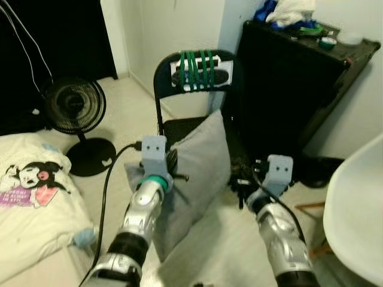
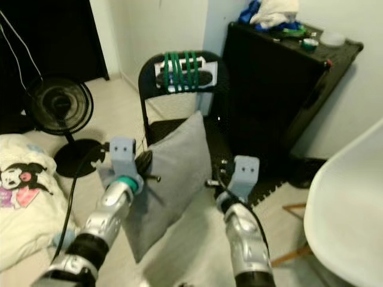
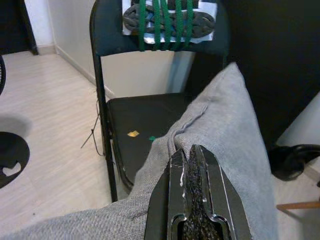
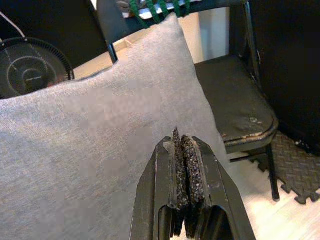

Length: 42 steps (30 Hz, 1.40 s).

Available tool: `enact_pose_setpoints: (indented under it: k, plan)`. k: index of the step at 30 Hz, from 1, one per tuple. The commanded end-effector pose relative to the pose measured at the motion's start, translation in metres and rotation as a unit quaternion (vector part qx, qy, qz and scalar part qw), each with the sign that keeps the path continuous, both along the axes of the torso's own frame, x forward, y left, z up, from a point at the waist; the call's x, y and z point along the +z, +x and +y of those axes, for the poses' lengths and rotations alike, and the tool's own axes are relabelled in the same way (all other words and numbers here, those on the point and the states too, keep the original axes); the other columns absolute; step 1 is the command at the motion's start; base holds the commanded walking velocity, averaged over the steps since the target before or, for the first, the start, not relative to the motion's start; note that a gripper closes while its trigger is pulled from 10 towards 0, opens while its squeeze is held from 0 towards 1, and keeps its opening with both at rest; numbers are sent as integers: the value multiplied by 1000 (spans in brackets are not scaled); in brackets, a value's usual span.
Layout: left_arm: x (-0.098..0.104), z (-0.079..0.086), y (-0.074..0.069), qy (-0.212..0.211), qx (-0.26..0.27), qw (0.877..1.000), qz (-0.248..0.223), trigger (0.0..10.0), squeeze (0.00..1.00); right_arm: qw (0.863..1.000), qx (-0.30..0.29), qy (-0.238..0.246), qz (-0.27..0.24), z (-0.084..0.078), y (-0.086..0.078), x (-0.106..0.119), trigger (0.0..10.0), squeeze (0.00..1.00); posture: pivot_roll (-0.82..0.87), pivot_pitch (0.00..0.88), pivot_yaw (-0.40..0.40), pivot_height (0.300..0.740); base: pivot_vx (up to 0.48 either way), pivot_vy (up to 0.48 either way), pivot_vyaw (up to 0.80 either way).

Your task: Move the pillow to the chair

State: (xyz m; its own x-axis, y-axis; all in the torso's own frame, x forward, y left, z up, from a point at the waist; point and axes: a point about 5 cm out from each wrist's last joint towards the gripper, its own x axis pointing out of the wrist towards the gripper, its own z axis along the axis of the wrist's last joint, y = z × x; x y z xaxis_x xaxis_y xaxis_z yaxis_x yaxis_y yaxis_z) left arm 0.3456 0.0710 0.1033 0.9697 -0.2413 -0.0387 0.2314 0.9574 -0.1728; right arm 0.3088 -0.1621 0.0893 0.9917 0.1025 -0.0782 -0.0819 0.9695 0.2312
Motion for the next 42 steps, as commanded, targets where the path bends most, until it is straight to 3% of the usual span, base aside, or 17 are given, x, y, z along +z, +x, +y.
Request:
enact_pose_setpoints:
  k: [1, 20, 24, 34, 42]
  plan:
    - [10, 1, 2, -8, 7, 1000, -29, 10000, 0, 1000, -4, 0, 6, -4, -2, -2, 10000, 0, -59, 0, 48, 740, 0, 0, 0]
    - [9, 3, -1, -4, 17, 999, -38, 10000, 0, 1000, 9, -25, 14, -7, -1, -3, 10000, 0, -62, 0, -18, 740, 0, 0, 0]
    - [13, -2, -1, 21, 6, 998, -55, 10000, 0, 999, 9, -27, 17, -11, -2, -3, 10000, 0, -56, 0, -65, 740, 0, 0, 0]
    - [17, -4, 0, 41, -3, 997, -66, 10000, 0, 999, 18, -28, 18, -5, 4, -2, 10000, 0, -46, 0, -74, 740, 0, 0, 0]
    - [20, -6, -2, 18, -16, 997, -73, 10000, 0, 999, 21, -26, 15, -3, 5, 0, 10000, 0, -45, 0, -73, 740, 0, 0, 0]
